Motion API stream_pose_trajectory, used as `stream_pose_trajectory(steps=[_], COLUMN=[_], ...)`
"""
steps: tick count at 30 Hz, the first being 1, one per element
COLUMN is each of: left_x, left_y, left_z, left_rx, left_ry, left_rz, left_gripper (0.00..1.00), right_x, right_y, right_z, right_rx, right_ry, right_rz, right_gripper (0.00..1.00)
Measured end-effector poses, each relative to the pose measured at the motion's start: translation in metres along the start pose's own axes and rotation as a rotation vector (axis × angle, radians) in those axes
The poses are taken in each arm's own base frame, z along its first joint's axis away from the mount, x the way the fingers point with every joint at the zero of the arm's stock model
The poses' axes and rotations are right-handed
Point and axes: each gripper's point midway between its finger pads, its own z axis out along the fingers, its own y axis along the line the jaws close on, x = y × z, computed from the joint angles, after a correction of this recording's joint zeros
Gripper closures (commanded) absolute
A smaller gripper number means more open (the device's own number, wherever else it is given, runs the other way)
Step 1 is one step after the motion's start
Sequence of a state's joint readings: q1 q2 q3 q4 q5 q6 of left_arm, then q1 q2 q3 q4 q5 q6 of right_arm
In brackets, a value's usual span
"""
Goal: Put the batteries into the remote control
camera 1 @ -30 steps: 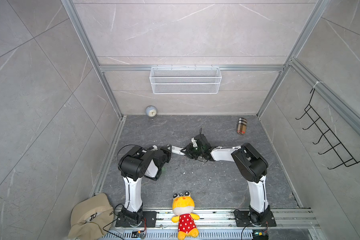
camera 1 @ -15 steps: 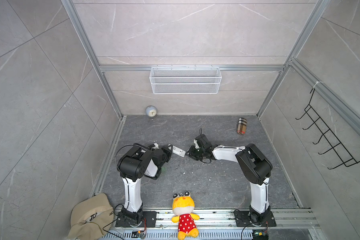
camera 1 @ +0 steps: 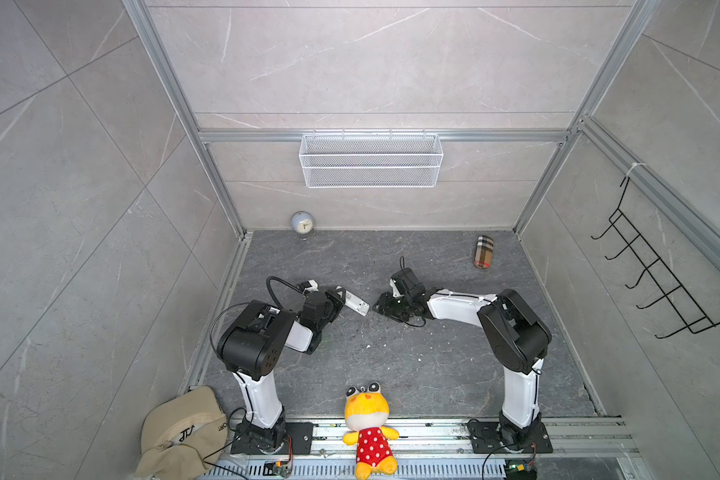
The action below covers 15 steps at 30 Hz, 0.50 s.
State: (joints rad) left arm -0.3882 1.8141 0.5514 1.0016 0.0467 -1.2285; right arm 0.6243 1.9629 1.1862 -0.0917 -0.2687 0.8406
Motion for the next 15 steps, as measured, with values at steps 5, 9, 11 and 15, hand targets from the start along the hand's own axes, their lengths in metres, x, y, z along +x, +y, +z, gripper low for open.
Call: stream_pose_trajectory(steps=[5,9,11,15], left_x=[-0.002,-0.003,-0.002,0.002], left_y=[-0.015,-0.030,-0.037,-0.044], left_z=[-0.008,-0.011,-0.011,-0.014], left_rx=[0.004,0.014,0.028,0.054], left_ry=[0.010,0.037,0.051,0.073], left_rz=[0.027,0.043,0.047,0.046], left_gripper=[0.98,0.98,0.98,0.98], right_x=[0.008,0.008,0.005,0.005], right_y=[-0.009,-0.014,-0.016,-0.009], right_z=[-0.023,-0.044,-0.053,-0.069], right_rx=[0.072,0.110,0.116,0.052], right_ry=[0.015,0.002,-0.010,-0.028], right_rz=[-0.070,-0.132,-0.150,-0.153], right_gripper=[0.29,0.32,0.34,0.30])
